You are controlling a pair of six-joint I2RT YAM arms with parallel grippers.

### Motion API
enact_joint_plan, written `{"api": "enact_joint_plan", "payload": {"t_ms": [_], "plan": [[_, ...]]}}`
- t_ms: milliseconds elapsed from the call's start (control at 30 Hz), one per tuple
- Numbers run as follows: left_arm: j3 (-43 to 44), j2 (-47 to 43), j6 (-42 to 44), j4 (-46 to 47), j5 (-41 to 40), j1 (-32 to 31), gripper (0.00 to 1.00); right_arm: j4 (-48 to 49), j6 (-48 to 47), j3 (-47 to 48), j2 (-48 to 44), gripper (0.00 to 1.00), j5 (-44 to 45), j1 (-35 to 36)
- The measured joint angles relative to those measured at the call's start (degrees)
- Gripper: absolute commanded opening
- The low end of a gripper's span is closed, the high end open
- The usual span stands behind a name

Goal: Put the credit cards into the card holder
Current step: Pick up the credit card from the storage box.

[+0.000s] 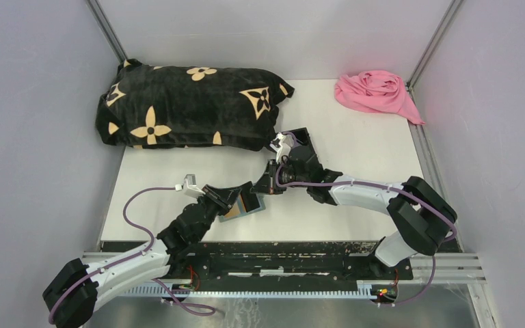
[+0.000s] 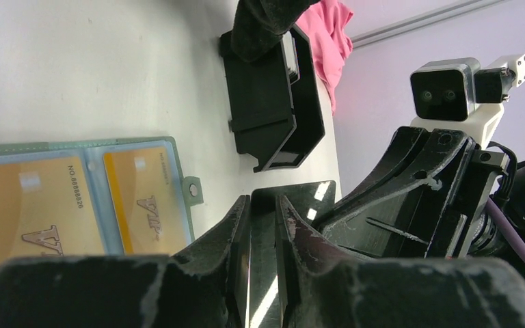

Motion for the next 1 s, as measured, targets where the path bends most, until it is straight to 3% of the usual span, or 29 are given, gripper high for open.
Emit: {"api": "enact_joint_plan", "payload": {"t_ms": [700, 767, 867, 1000], "plan": [[0.0, 0.4, 1.3, -2.0, -2.3, 0.3, 0.23, -0.5, 0.0, 1.9, 3.7, 0.01, 0.5, 1.2], [0.0, 0.4, 1.3, -2.1, -2.6, 0.4, 0.31, -0.5, 0.0, 2.0, 4.0, 0.01, 0.3, 1.4], [0.0, 0.0, 1.3, -2.2, -3.0, 0.4, 0.56, -1.0, -0.1, 2.6, 4.6, 0.01, 0.2, 1.7], [0.0, -3.4, 1.3, -3.3, -3.1, 0.2, 0.67, -4.4, -1.4, 4.4, 4.8, 0.01, 0.3, 2.5]]}}
